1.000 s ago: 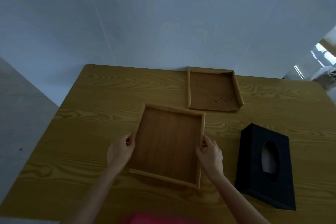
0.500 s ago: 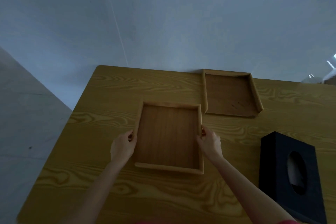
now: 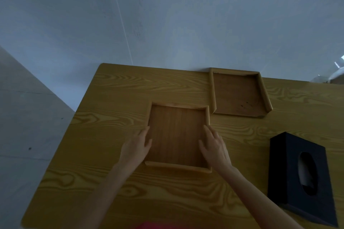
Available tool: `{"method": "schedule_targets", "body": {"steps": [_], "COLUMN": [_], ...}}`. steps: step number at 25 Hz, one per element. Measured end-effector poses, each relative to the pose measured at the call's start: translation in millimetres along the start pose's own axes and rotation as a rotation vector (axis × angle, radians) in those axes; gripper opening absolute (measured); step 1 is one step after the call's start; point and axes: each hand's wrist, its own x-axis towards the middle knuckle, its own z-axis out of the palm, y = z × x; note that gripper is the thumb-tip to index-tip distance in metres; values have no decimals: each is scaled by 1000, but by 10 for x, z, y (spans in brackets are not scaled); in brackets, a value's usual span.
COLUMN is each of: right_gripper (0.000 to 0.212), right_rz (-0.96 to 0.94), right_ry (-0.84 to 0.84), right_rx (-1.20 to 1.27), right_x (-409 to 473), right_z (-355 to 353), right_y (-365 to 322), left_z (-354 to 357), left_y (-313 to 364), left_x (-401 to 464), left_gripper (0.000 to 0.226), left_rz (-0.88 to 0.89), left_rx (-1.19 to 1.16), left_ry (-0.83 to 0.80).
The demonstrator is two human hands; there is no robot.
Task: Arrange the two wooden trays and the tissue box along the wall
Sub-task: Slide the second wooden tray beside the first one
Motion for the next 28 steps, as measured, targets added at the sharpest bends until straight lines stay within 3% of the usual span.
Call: {"method": "schedule_targets", "body": {"steps": [3,4,6,11,15,18,20,24,28], "right_gripper": [56,56,57,50,22,34,23,42,38], "right_rz": [-277,-319,-304,-285,-321,-272,-277,-238,-261], "right_ry": [-5,-8,-41,-47,-45,-95,-56,-67,-82], "right_rx": [-220,-280,-345,-364,-357,-367,-383,-349,-324], "right_x": [-395,-488,-571,-510,-374,-203,-63,302,688], "right_z": [194,280,389,349,294,235,207,161,76], "right_y": [-16,12,59,91,74,75,91,131,155], "left_z": [206,296,416,458,470,457,424,337,291], "left_y": [89,112,119,95,114,145,195,306,412], "left_x": [-270,-323,-350,-287,-157,23,173,535,907], "left_gripper": [61,69,63,44,42,42,43,45,46], "left_rz": [260,292,289,285,262,265,259,245,256], "left_rx": [81,134,191,146,101,95,92,91,124], "left_ry": [-186,-252,-308,-247,-247,-239,-248,-280,-292]}}
